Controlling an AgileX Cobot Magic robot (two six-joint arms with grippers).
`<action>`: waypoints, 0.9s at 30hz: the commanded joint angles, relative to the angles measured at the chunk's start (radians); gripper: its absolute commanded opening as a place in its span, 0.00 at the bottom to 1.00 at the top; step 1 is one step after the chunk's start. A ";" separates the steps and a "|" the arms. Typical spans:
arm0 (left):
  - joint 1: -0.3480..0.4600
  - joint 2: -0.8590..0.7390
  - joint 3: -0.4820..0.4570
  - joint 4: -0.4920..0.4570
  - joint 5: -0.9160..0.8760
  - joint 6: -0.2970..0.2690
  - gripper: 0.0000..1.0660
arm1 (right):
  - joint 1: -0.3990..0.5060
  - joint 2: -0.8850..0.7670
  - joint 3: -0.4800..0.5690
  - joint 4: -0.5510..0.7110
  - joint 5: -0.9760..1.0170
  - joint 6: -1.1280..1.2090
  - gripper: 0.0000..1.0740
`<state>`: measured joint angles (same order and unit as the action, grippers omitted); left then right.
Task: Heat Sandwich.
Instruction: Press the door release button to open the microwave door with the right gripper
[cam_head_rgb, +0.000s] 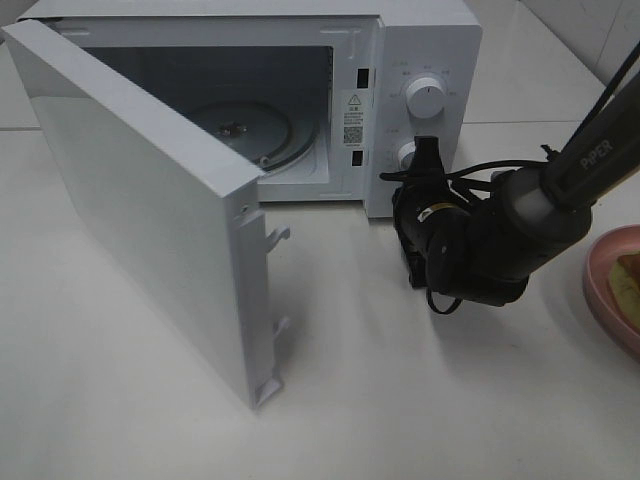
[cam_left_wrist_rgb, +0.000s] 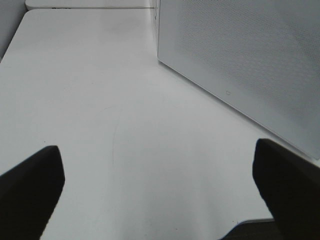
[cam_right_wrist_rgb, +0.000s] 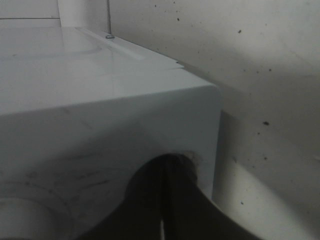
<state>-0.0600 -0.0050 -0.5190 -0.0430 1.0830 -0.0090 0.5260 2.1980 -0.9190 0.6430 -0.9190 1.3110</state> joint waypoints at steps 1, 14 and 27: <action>0.003 -0.023 0.002 0.001 -0.013 -0.007 0.92 | -0.050 -0.004 -0.082 -0.045 -0.163 -0.013 0.00; 0.003 -0.023 0.002 0.001 -0.013 -0.007 0.92 | -0.049 -0.094 0.013 -0.070 -0.013 0.008 0.00; 0.003 -0.023 0.002 0.001 -0.013 -0.007 0.92 | -0.047 -0.177 0.156 -0.181 0.047 0.086 0.00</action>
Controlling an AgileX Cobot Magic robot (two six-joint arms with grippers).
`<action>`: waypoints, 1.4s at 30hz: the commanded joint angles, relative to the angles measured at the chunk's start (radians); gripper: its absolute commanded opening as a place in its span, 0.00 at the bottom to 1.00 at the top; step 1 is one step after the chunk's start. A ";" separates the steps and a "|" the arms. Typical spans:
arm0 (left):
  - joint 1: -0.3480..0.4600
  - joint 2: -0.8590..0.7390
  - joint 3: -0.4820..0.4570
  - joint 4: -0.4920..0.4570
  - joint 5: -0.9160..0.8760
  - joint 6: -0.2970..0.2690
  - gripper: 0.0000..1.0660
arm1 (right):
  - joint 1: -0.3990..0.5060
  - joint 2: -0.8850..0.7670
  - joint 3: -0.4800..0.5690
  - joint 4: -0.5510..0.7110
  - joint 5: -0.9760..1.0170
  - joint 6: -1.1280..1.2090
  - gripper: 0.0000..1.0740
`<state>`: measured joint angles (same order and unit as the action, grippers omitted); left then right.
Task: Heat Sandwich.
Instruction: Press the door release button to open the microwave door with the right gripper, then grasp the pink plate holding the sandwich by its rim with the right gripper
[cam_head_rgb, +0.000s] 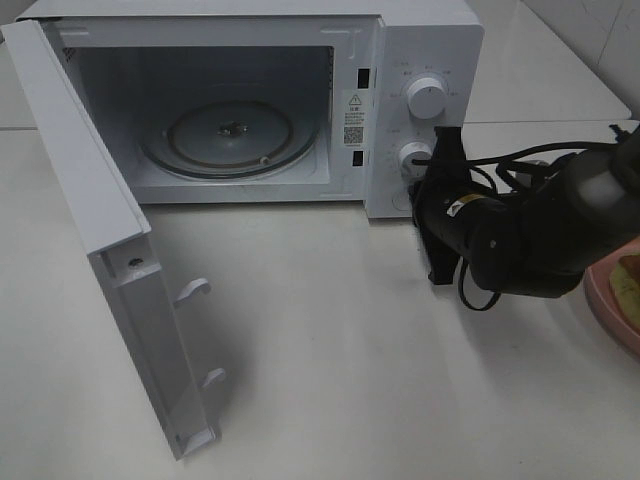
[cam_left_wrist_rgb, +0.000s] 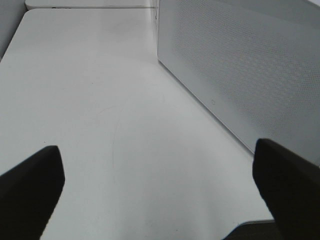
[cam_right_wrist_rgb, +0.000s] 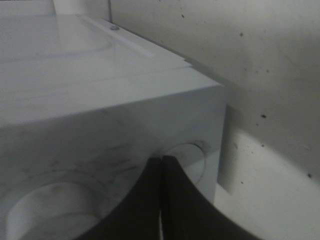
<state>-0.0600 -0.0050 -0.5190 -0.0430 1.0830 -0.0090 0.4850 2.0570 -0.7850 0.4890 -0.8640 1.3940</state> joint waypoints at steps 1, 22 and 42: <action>0.003 -0.023 0.002 0.001 -0.013 -0.007 0.92 | -0.006 -0.036 0.022 -0.027 -0.008 0.003 0.00; 0.003 -0.023 0.002 0.001 -0.013 -0.007 0.92 | -0.006 -0.319 0.160 -0.030 0.418 -0.389 0.01; 0.003 -0.023 0.002 0.001 -0.013 -0.007 0.92 | -0.009 -0.517 0.160 -0.026 0.900 -1.647 0.06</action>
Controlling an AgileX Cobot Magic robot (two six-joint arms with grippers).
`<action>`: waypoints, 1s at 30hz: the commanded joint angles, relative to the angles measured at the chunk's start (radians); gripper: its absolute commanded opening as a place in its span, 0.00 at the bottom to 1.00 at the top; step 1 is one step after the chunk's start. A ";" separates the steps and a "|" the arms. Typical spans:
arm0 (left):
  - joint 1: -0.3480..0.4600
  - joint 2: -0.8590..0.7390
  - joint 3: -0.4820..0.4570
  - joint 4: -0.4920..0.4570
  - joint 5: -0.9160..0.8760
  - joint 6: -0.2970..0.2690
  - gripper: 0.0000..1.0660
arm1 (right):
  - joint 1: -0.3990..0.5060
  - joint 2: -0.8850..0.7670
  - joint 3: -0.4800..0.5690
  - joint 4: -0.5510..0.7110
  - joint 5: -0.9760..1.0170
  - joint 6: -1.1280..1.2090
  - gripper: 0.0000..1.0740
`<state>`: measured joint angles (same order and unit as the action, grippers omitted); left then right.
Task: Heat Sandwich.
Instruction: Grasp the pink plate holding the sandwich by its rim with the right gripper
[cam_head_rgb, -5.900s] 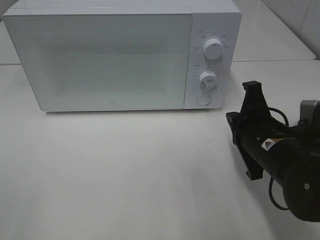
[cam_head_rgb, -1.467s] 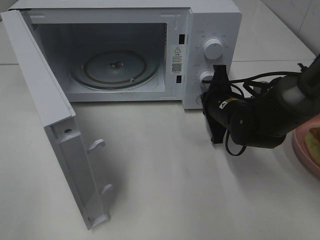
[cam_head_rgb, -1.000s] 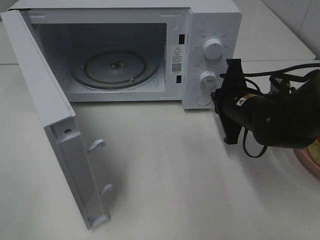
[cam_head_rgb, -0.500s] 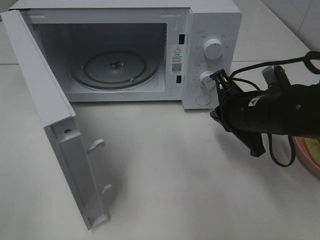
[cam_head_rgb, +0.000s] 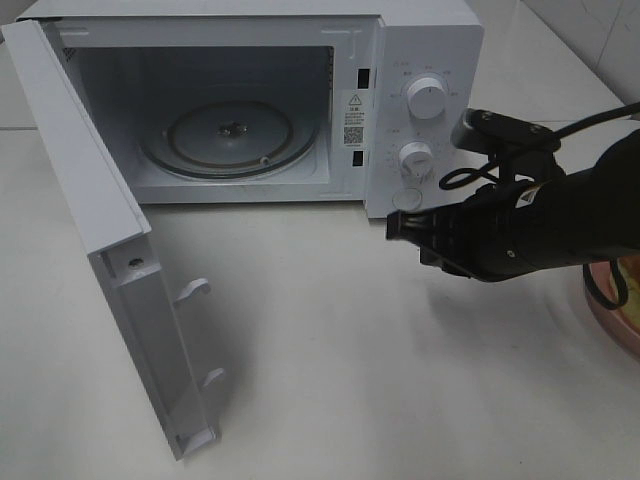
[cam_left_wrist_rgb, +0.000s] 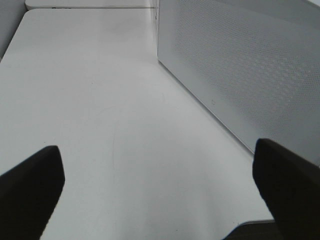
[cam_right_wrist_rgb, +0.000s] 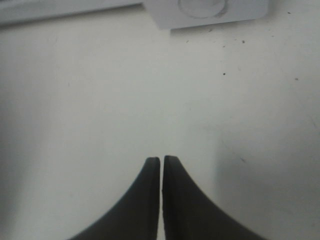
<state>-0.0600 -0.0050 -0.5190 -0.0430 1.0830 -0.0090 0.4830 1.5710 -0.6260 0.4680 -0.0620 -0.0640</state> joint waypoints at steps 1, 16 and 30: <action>0.003 -0.023 0.002 0.001 -0.013 -0.007 0.92 | -0.007 -0.040 0.001 -0.005 0.125 -0.223 0.07; 0.003 -0.023 0.002 0.001 -0.013 -0.007 0.92 | -0.007 -0.158 -0.006 -0.312 0.554 -0.105 0.22; 0.003 -0.023 0.002 0.001 -0.013 -0.007 0.92 | -0.133 -0.257 -0.113 -0.518 0.738 0.081 0.66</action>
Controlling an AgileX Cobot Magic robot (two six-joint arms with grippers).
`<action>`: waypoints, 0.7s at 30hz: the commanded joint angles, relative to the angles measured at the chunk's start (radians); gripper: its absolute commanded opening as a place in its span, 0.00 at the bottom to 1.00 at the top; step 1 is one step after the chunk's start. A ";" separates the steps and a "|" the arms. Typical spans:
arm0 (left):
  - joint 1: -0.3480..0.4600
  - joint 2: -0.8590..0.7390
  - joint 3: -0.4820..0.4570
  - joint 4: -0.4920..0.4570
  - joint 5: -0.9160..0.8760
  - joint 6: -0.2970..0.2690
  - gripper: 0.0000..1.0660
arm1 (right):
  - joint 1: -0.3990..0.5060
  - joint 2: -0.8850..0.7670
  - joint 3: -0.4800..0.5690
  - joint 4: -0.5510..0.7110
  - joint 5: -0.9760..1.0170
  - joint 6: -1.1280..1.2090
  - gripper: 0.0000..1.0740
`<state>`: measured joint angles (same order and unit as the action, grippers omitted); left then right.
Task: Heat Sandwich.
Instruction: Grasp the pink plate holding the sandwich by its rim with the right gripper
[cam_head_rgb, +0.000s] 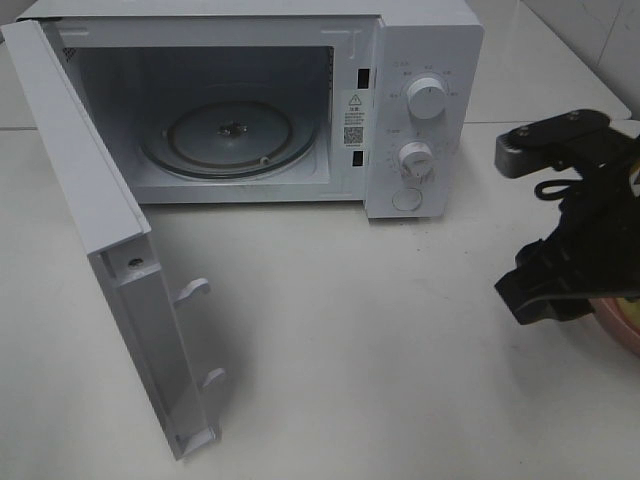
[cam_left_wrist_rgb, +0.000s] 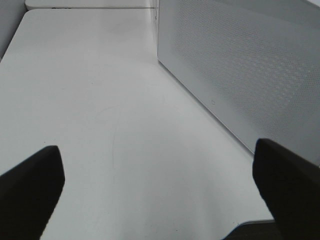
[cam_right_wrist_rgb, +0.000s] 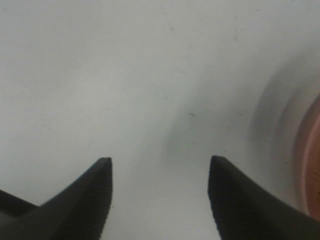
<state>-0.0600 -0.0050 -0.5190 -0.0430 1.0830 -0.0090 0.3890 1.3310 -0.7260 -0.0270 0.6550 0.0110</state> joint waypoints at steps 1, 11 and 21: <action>0.003 -0.023 0.002 0.001 -0.013 -0.007 0.92 | -0.051 -0.017 -0.018 -0.035 0.031 0.005 0.70; 0.003 -0.023 0.002 0.001 -0.013 -0.007 0.92 | -0.206 -0.017 -0.062 -0.109 0.120 -0.005 0.83; 0.003 -0.023 0.002 0.001 -0.013 -0.007 0.92 | -0.318 -0.014 -0.062 -0.127 0.100 -0.011 0.81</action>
<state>-0.0600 -0.0050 -0.5190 -0.0430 1.0830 -0.0090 0.0860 1.3190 -0.7830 -0.1450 0.7600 0.0060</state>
